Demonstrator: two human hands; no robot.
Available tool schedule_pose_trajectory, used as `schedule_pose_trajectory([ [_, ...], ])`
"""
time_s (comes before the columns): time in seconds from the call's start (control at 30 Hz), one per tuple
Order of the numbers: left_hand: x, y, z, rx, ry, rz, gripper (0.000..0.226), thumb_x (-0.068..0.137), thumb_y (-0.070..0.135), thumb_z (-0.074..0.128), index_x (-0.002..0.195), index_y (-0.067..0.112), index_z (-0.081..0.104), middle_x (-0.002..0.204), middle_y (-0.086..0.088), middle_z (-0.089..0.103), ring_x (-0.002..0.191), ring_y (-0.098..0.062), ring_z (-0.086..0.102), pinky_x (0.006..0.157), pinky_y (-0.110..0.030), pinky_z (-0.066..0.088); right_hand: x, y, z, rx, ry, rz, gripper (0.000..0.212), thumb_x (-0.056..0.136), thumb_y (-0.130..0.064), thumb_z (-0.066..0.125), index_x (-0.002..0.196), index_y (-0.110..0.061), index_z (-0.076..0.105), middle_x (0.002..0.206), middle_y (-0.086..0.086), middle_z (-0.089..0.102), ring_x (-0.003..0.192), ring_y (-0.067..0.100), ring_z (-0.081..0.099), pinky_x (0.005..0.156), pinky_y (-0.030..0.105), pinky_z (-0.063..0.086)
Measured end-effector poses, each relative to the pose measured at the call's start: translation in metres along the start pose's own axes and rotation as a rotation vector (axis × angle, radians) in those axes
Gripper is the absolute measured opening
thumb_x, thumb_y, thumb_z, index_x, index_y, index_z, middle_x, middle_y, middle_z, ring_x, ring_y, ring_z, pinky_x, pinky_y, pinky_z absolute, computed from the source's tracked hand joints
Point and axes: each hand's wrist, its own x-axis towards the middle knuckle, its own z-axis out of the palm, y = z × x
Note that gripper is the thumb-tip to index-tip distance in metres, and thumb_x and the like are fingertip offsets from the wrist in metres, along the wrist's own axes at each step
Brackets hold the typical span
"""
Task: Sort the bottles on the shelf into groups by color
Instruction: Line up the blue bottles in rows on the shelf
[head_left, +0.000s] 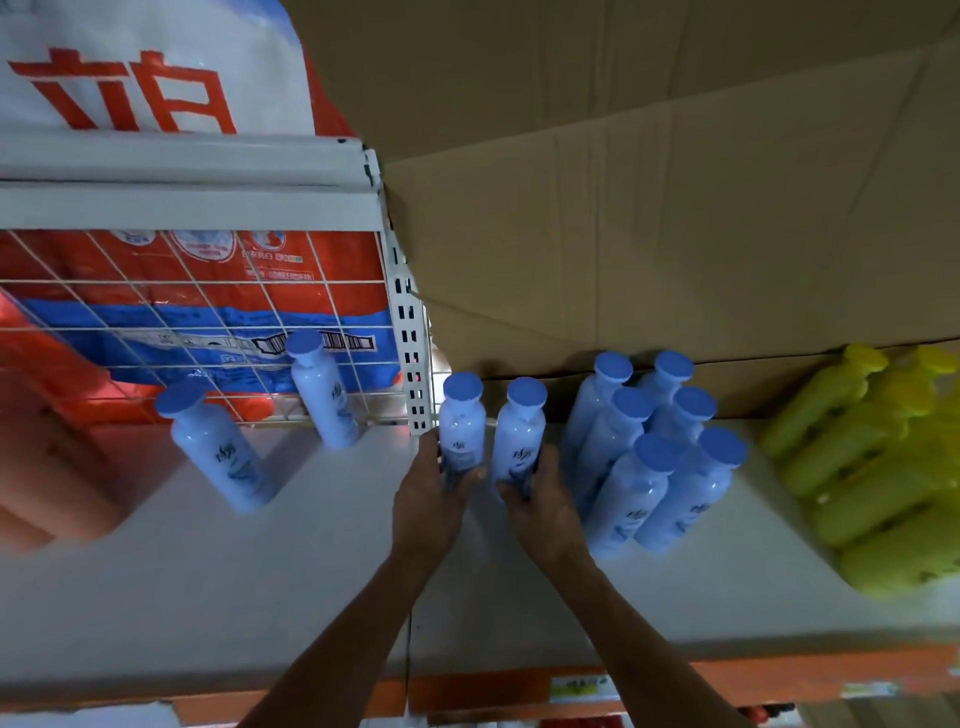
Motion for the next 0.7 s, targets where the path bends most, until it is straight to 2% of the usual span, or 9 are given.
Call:
schedule_pose_trajectory([
  [0.1, -0.002, -0.002, 0.001, 0.013, -0.003, -0.013, 0.052, 0.084, 0.033, 0.075, 0.128, 0.03, 0.047, 0.111, 0.015, 0.064, 0.099, -0.008, 0.064, 0.083, -0.029, 0.052, 0.003, -0.002, -0.001, 0.025, 0.0, 0.039, 0.045, 0.087, -0.018, 0.068, 0.117, -0.032, 0.039, 0.111, -0.008, 0.058, 0.1, 0.006, 0.057, 0.08, 0.015, 0.044],
  [0.23, -0.01, -0.007, 0.002, 0.003, -0.019, -0.029, 0.053, 0.087, 0.018, 0.071, 0.133, 0.031, 0.047, 0.109, 0.02, 0.062, 0.1, -0.007, 0.066, 0.081, -0.016, 0.05, 0.003, 0.0, -0.001, 0.051, 0.005, 0.089, 0.041, 0.087, -0.023, 0.068, 0.121, -0.024, 0.044, 0.113, -0.007, 0.058, 0.102, 0.009, 0.057, 0.083, 0.021, 0.041],
  [0.43, 0.004, -0.01, 0.006, 0.046, -0.041, -0.018, 0.054, 0.087, 0.021, 0.072, 0.132, 0.034, 0.045, 0.112, 0.018, 0.063, 0.1, -0.008, 0.066, 0.086, -0.032, 0.055, 0.0, 0.002, 0.002, -0.027, 0.053, 0.083, 0.04, 0.09, -0.025, 0.066, 0.125, -0.023, 0.047, 0.111, -0.014, 0.056, 0.1, 0.003, 0.055, 0.086, 0.018, 0.042],
  [0.53, 0.012, -0.013, 0.007, 0.079, -0.057, -0.005, 0.051, 0.086, 0.025, 0.072, 0.13, 0.034, 0.047, 0.113, 0.017, 0.065, 0.099, -0.011, 0.066, 0.085, -0.033, 0.054, 0.007, 0.003, 0.004, -0.085, 0.068, 0.07, 0.035, 0.092, -0.026, 0.063, 0.123, -0.025, 0.048, 0.107, -0.016, 0.055, 0.098, 0.003, 0.056, 0.081, 0.007, 0.038],
  [0.63, 0.017, -0.017, 0.009, 0.105, -0.063, 0.022, 0.048, 0.086, 0.027, 0.072, 0.127, 0.032, 0.049, 0.114, 0.013, 0.066, 0.098, -0.012, 0.066, 0.082, -0.031, 0.052, 0.013, 0.002, 0.006, -0.068, 0.071, 0.099, 0.035, 0.093, -0.026, 0.062, 0.125, -0.026, 0.047, 0.107, -0.014, 0.057, 0.097, 0.006, 0.057, 0.084, 0.017, 0.042],
  [0.7, 0.021, -0.018, 0.01, 0.105, -0.067, 0.036, 0.046, 0.086, 0.028, 0.072, 0.126, 0.032, 0.049, 0.113, 0.012, 0.066, 0.098, -0.011, 0.065, 0.081, -0.03, 0.051, 0.016, 0.002, 0.009, -0.102, 0.1, 0.1, 0.036, 0.093, -0.028, 0.062, 0.126, -0.025, 0.047, 0.112, -0.009, 0.06, 0.102, 0.01, 0.059, 0.085, 0.018, 0.04],
])
